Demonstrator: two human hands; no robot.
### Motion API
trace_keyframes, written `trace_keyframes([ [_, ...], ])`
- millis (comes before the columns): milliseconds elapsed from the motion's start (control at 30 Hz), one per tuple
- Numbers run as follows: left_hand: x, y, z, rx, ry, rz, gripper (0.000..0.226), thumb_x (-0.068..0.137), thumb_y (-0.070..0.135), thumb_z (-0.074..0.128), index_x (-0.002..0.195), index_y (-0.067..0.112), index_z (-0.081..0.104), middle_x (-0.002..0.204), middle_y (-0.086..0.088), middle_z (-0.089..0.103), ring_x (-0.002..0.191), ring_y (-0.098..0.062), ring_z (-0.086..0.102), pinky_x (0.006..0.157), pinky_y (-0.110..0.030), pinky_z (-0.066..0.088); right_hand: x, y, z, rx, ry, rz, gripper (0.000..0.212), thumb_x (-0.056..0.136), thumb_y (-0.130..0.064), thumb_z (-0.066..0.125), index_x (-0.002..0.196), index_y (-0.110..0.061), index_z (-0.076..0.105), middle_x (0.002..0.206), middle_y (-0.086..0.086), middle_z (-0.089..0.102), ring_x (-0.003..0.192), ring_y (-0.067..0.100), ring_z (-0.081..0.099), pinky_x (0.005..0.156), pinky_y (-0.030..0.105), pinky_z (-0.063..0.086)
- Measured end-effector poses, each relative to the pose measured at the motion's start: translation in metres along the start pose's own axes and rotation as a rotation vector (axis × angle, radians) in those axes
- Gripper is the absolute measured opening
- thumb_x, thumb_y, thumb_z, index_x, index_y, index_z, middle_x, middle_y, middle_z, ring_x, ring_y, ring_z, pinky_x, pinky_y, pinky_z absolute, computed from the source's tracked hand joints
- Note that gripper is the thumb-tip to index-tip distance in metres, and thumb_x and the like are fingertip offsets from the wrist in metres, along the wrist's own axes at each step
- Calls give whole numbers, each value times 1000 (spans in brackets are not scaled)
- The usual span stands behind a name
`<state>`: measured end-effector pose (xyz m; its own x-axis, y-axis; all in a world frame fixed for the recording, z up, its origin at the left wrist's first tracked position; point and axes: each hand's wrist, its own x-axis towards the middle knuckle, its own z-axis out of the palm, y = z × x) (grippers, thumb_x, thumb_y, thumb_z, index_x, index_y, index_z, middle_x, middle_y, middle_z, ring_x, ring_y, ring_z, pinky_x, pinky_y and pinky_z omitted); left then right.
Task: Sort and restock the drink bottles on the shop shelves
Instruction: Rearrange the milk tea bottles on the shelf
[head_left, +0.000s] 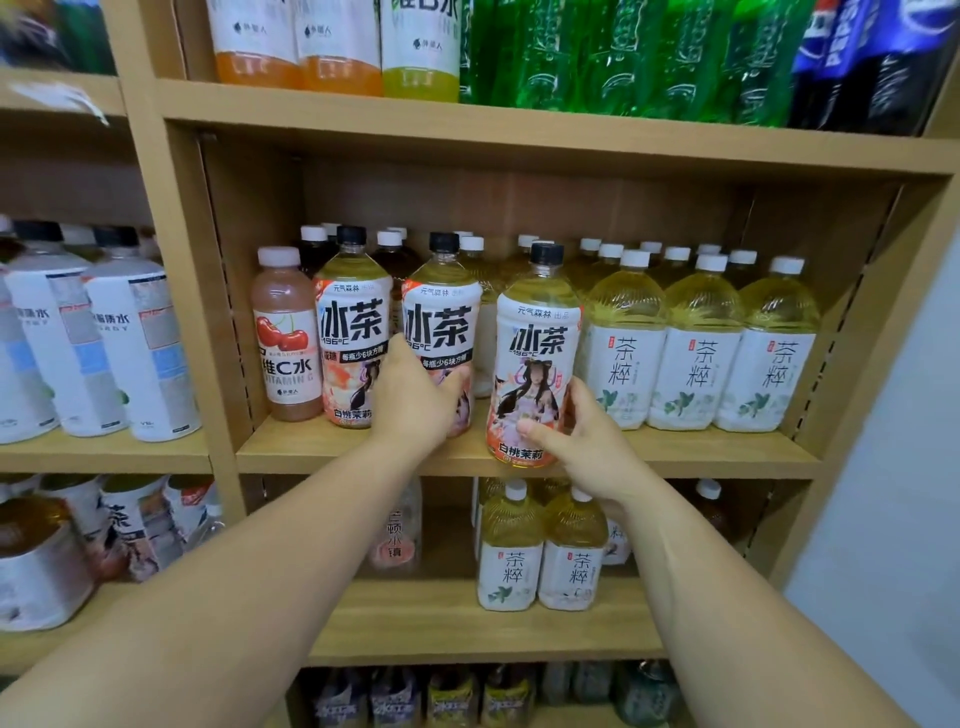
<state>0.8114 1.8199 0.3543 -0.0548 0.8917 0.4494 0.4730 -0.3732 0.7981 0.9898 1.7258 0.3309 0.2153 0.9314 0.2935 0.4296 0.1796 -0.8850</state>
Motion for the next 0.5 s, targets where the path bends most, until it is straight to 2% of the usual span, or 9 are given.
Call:
trace_keyframes([
  [67,-7,4,-7,-35,-35,6,49,87,30,79,124,16,49,123,2,63,97,-9,59,73,-10,40,0,-3,-1,0,3,18,68,86,-32,81,143,-33,45,132,-13,64,119,7,62,106,41,51],
  [133,-21,7,-18,-90,-47,23,48,88,24,79,127,17,51,122,8,63,85,6,53,61,-1,36,0,-6,2,15,35,36,72,80,-35,86,140,-30,48,127,-14,66,114,3,63,100,33,53],
  [200,-38,8,-33,-144,-55,52,51,87,22,80,130,19,52,123,12,64,90,10,54,69,2,35,1,-10,6,17,101,50,73,75,-37,89,136,-29,50,119,-17,66,107,1,63,88,24,51],
  [267,-56,4,-51,-185,-72,72,53,86,23,80,132,23,53,122,15,64,101,9,57,82,-6,39,1,-14,11,-27,182,49,73,71,-42,91,132,-29,53,115,-15,65,105,7,63,85,26,48],
  [367,-82,-10,-86,-254,-108,52,57,86,24,79,135,30,50,121,21,65,110,11,58,93,-16,46,-3,-18,14,-121,234,43,76,63,-49,92,126,-27,56,114,-10,67,105,15,64,90,36,51],
  [500,-109,-48,-136,-257,-117,18,64,84,33,81,139,37,48,130,21,65,122,2,59,108,-40,48,-26,-26,24,-139,263,-9,68,61,-45,94,116,-27,60,110,-8,70,104,19,67,94,45,55],
])
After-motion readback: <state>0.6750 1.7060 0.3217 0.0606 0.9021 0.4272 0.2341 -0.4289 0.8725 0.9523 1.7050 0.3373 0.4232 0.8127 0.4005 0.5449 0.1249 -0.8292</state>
